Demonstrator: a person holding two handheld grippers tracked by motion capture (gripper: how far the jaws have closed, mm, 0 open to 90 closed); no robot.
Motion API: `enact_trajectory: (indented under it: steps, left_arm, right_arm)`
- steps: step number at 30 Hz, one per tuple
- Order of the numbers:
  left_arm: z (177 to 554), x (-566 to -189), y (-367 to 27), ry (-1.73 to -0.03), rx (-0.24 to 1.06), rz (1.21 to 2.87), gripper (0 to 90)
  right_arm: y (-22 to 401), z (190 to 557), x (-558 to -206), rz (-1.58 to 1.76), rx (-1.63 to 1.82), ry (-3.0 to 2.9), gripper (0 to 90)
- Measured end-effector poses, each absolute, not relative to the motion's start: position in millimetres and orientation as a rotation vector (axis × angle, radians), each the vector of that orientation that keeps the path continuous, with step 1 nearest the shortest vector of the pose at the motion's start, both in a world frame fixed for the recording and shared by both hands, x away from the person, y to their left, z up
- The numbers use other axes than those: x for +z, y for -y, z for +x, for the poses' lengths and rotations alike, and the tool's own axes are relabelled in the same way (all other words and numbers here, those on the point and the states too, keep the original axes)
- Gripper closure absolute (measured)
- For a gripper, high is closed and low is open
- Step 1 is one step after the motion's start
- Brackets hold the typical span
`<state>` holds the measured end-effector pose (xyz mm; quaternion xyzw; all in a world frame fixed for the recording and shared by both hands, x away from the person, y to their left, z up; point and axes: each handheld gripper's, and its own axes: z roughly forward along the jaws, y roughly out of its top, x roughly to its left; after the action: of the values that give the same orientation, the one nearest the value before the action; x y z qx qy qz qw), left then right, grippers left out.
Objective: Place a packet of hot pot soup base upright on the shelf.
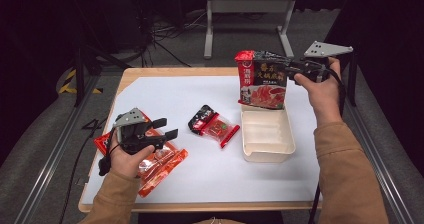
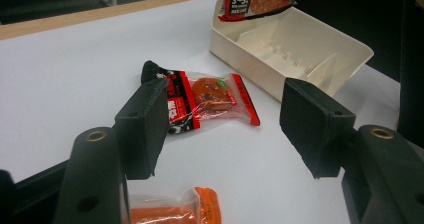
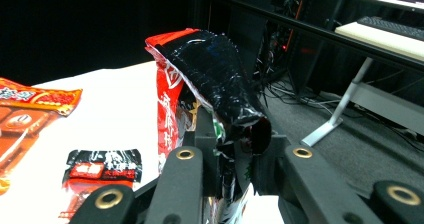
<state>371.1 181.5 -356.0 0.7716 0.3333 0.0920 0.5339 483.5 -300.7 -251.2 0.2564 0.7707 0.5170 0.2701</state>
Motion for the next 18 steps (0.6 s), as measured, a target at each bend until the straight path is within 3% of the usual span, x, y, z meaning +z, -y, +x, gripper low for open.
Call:
enact_trajectory:
  steps: [18]
  left_arm:
    - [372,-358,-182,-0.803,0.209,1.84,37.2]
  right_arm:
    - [303,495,-281,0.748,1.347,-2.096,76.7]
